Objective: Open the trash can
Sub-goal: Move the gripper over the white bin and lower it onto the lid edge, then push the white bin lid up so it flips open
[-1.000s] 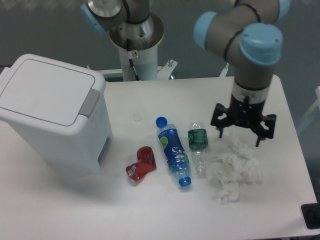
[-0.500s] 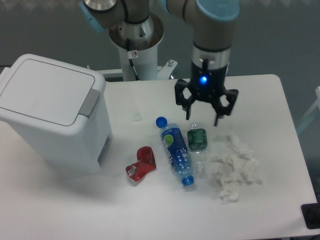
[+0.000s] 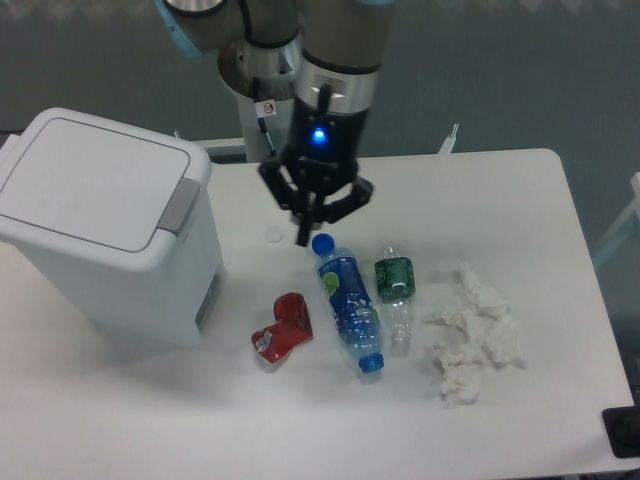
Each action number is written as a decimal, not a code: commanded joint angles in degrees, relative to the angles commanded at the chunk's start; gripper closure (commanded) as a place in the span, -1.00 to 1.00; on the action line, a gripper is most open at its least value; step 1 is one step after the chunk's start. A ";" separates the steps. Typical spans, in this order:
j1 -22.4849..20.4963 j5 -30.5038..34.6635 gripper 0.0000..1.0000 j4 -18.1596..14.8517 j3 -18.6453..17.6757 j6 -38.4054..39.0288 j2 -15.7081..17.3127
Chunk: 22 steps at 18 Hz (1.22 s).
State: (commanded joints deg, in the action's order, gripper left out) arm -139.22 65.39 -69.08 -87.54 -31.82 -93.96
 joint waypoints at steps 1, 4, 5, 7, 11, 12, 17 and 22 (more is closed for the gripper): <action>0.18 -0.17 1.00 -0.09 0.00 0.00 0.09; 1.31 -0.79 1.00 -0.35 -0.53 2.28 0.52; 2.02 -0.70 1.00 -0.44 -1.05 3.42 1.05; 3.25 -0.70 1.00 -0.44 -2.54 4.05 2.10; 5.19 -1.05 1.00 -2.28 -4.39 4.66 4.22; 5.19 -1.23 1.00 -2.81 -4.74 4.75 4.39; 5.54 -2.11 1.00 -4.13 -5.71 4.75 5.10; 5.72 -2.11 1.00 -3.96 -5.80 4.66 4.92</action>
State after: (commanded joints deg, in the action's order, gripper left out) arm -133.51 63.28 -73.04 -93.34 -27.16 -89.03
